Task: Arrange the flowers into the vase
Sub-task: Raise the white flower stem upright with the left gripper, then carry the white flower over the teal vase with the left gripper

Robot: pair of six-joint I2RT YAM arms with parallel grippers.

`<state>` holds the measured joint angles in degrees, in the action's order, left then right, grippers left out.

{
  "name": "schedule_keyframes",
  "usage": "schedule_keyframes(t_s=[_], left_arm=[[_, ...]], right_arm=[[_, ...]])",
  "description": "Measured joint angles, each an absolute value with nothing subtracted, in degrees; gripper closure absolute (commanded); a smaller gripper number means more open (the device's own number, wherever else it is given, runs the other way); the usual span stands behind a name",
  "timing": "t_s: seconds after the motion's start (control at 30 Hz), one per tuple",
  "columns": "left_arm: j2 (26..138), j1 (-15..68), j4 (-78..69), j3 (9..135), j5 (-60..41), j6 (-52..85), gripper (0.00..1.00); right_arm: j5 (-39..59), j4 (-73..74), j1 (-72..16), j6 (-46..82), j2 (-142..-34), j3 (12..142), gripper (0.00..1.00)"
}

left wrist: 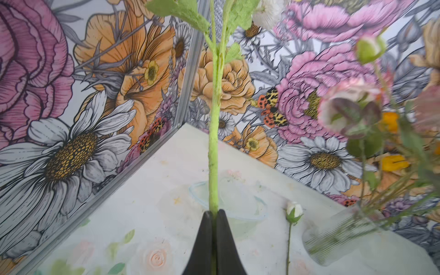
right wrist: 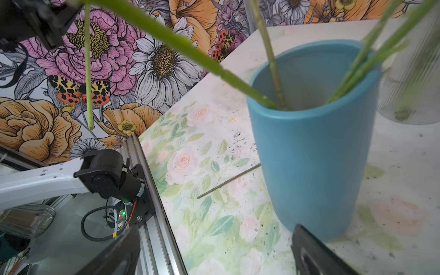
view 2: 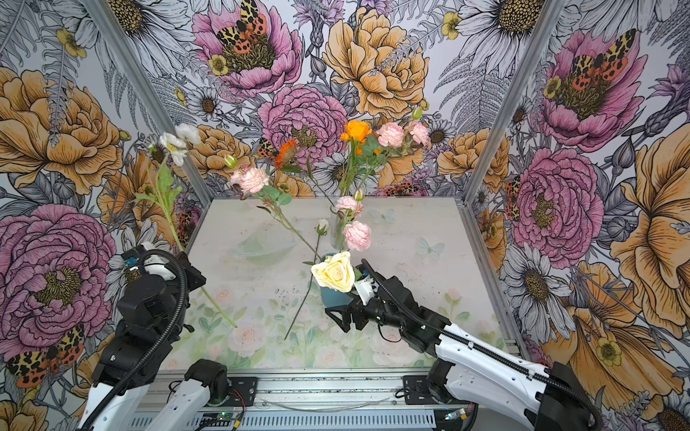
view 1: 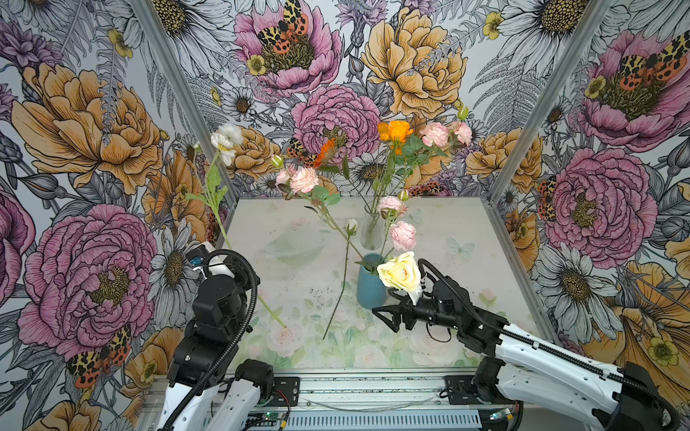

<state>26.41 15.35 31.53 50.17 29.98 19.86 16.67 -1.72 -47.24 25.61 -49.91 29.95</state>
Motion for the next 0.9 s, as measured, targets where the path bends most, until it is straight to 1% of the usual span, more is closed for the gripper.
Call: schedule_keyframes(t_s=[0.17, 0.33, 0.5, 0.67, 0.8, 0.9], left_arm=[[25.85, 15.51, 20.18, 50.96, 22.15, 16.78, 1.0], [26.37, 15.9, 6.85, 50.22, 12.47, 13.96, 1.0], [33.45, 17.69, -6.7, 50.83, 3.07, 13.47, 1.0], [42.39, 24.69, -19.79, 48.66, -0.34, 11.97, 1.0], [49.28, 30.98, -26.5, 48.25, -0.93, 8.47, 1.0], [52.53, 33.67, -31.0, 47.94, -1.02, 6.85, 1.0]], right_arm=[[18.11, -3.64, -43.03, 26.17, -45.15, 29.41, 0.01], [18.52, -7.14, -40.99, 26.48, -40.64, 29.41, 0.01], [18.57, -12.01, -38.11, 26.02, -37.93, 29.61, 0.01], [19.99, -15.7, -34.06, 25.41, -38.0, 31.35, 0.0], [21.91, -16.53, -31.55, 25.41, -37.98, 33.01, 0.01], [22.92, -16.64, -30.63, 25.41, -37.93, 33.32, 0.01]])
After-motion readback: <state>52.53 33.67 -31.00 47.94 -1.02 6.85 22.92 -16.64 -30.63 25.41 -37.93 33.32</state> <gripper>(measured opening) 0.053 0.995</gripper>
